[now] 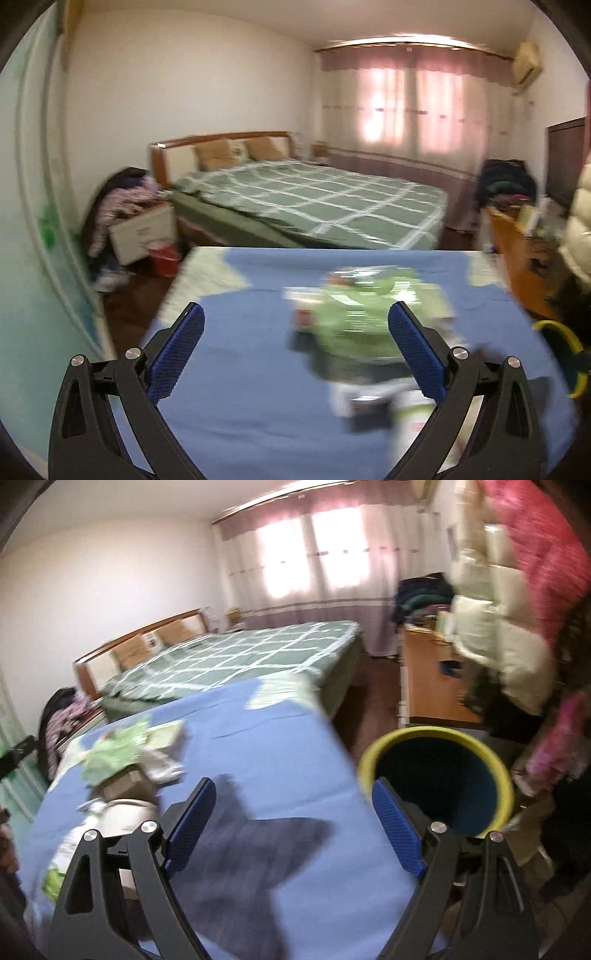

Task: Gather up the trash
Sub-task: 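Move both tools back over the table toward the green plastic bag, then grasp the green plastic bag with the right tool, then carry the green bag over the bin and open the right tool, then grasp the green-labelled drink bottle with the left tool and lift it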

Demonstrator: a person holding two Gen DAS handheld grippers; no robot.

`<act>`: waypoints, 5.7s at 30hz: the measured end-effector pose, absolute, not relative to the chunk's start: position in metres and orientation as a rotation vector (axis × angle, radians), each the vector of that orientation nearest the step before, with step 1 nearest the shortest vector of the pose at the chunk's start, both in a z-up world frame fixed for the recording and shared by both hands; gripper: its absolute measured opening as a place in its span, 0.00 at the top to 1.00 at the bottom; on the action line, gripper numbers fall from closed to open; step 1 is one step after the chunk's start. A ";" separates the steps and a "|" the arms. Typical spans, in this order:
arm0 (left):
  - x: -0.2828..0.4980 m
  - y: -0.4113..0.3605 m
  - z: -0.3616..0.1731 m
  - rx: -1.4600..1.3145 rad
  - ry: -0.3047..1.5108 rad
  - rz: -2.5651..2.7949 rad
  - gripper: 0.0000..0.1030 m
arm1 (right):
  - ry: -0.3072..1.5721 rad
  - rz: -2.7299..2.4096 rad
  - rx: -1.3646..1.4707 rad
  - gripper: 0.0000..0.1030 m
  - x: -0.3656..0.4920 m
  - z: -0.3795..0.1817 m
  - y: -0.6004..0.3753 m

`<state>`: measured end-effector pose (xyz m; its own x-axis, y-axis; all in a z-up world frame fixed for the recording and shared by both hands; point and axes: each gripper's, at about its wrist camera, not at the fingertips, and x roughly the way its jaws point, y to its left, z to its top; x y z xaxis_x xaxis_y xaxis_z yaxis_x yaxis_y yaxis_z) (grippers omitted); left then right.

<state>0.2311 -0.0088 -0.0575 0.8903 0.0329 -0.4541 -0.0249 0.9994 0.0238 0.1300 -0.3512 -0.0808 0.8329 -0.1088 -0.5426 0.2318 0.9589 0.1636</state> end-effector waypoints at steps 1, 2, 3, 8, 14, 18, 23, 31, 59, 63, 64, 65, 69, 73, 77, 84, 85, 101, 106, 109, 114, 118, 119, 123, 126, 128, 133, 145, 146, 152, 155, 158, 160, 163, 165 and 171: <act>0.233 0.003 -0.062 0.015 0.470 0.057 0.05 | 0.564 -0.159 0.216 0.21 0.136 -0.080 -0.341; 0.235 0.012 -0.066 0.007 0.469 0.074 0.05 | 0.567 -0.140 0.208 0.21 0.140 -0.078 -0.333; 0.236 0.024 -0.071 -0.012 0.471 0.096 0.05 | 0.572 -0.105 0.198 0.21 0.146 -0.077 -0.322; 0.240 0.064 -0.085 -0.115 0.501 0.133 0.05 | 0.597 0.000 0.144 0.21 0.167 -0.075 -0.281; 0.232 0.081 -0.085 -0.134 0.476 0.219 0.05 | 0.643 0.130 0.129 0.21 0.203 -0.061 -0.256; 0.233 0.085 -0.085 -0.124 0.472 0.301 0.05 | 0.694 0.170 0.082 0.21 0.237 -0.053 -0.236; 0.241 0.094 -0.092 -0.109 0.497 0.424 0.05 | 0.767 0.199 -0.003 0.27 0.274 -0.058 -0.203; 0.256 0.104 -0.112 -0.119 0.580 0.488 0.05 | 0.883 0.247 -0.081 0.40 0.306 -0.082 -0.168; 0.259 0.087 -0.116 -0.110 0.625 0.436 0.05 | 0.749 0.282 -0.022 0.99 0.276 -0.033 -0.191; 0.258 0.085 -0.116 -0.107 0.623 0.431 0.05 | 0.695 0.255 0.021 0.99 0.259 -0.017 -0.212; 0.258 0.085 -0.115 -0.106 0.623 0.429 0.05 | 0.681 0.239 0.033 0.99 0.256 -0.014 -0.220; 0.257 0.084 -0.115 -0.106 0.622 0.427 0.05 | 0.672 0.224 0.042 0.99 0.252 -0.012 -0.226; 0.255 0.082 -0.114 -0.102 0.616 0.418 0.05 | 0.650 0.144 0.094 0.99 0.234 -0.012 -0.264; 0.254 0.078 -0.113 -0.098 0.613 0.402 0.05 | 0.620 0.010 0.128 0.99 0.213 -0.019 -0.305; 0.253 0.073 -0.111 -0.084 0.602 0.383 0.05 | 0.605 -0.140 0.166 0.99 0.192 -0.027 -0.354; 0.252 0.062 -0.110 -0.062 0.585 0.348 0.05 | 0.616 -0.356 0.243 0.99 0.173 -0.054 -0.429; 0.251 0.061 -0.109 -0.061 0.581 0.345 0.05 | 0.618 -0.393 0.249 0.99 0.172 -0.059 -0.438; 0.250 0.059 -0.110 -0.075 0.582 0.322 0.05 | 0.714 -0.598 0.339 0.83 0.177 -0.122 -0.485; 0.246 0.052 -0.107 -0.049 0.565 0.304 0.05 | 0.639 -0.593 0.318 0.68 0.170 -0.117 -0.467; 0.244 0.044 -0.106 -0.028 0.563 0.275 0.05 | 0.617 -0.585 0.315 0.57 0.170 -0.114 -0.463; 0.227 0.029 -0.092 0.007 0.546 0.233 0.05 | 0.598 -0.578 0.300 0.51 0.168 -0.110 -0.460; 0.193 0.014 -0.081 0.022 0.549 0.162 0.05 | 0.586 -0.562 0.294 0.44 0.167 -0.108 -0.458; 0.183 0.011 -0.081 0.026 0.556 0.138 0.05 | 0.582 -0.559 0.291 0.42 0.167 -0.108 -0.457; 0.136 -0.007 -0.083 0.062 0.586 0.047 0.05 | 0.585 -0.532 0.282 0.36 0.168 -0.107 -0.452; 0.108 -0.019 -0.088 0.067 0.618 -0.010 0.05 | 0.581 -0.514 0.278 0.36 0.168 -0.107 -0.449; 0.094 -0.026 -0.093 0.049 0.643 -0.065 0.05 | 0.578 -0.506 0.275 0.36 0.168 -0.106 -0.448; 0.072 -0.054 -0.105 0.074 0.675 -0.159 0.05 | 0.571 -0.494 0.274 0.36 0.167 -0.105 -0.446; 0.095 -0.088 -0.136 0.130 0.751 -0.205 0.31 | 0.566 -0.476 0.259 0.36 0.168 -0.105 -0.443; 0.098 -0.089 -0.138 0.132 0.757 -0.208 0.31 | 0.565 -0.474 0.256 0.36 0.168 -0.104 -0.443; 0.110 -0.092 -0.147 0.125 0.779 -0.232 0.46 | 0.562 -0.456 0.251 0.36 0.168 -0.104 -0.440; 0.113 -0.091 -0.143 0.121 0.758 -0.243 0.50 | 0.563 -0.448 0.250 0.36 0.169 -0.104 -0.439; 0.113 -0.087 -0.129 0.138 0.706 -0.226 0.50 | 0.560 -0.446 0.253 0.36 0.168 -0.104 -0.439; 0.113 -0.083 -0.117 0.141 0.675 -0.216 0.50 | 0.560 -0.445 0.255 0.36 0.168 -0.104 -0.439; 0.114 -0.079 -0.096 0.158 0.625 -0.199 0.50 | 0.559 -0.441 0.259 0.36 0.167 -0.103 -0.439; 0.119 -0.076 -0.083 0.170 0.599 -0.193 0.50 | 0.559 -0.440 0.258 0.36 0.167 -0.103 -0.438; 0.143 -0.069 -0.060 0.132 0.604 -0.208 0.50 | 0.561 -0.438 0.262 0.36 0.167 -0.103 -0.437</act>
<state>0.1434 -0.0694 -0.0603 0.8029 -0.1552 -0.5756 0.2324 0.9706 0.0624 0.1672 -0.4373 -0.1034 0.7590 -0.3270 -0.5630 0.4667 0.8762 0.1204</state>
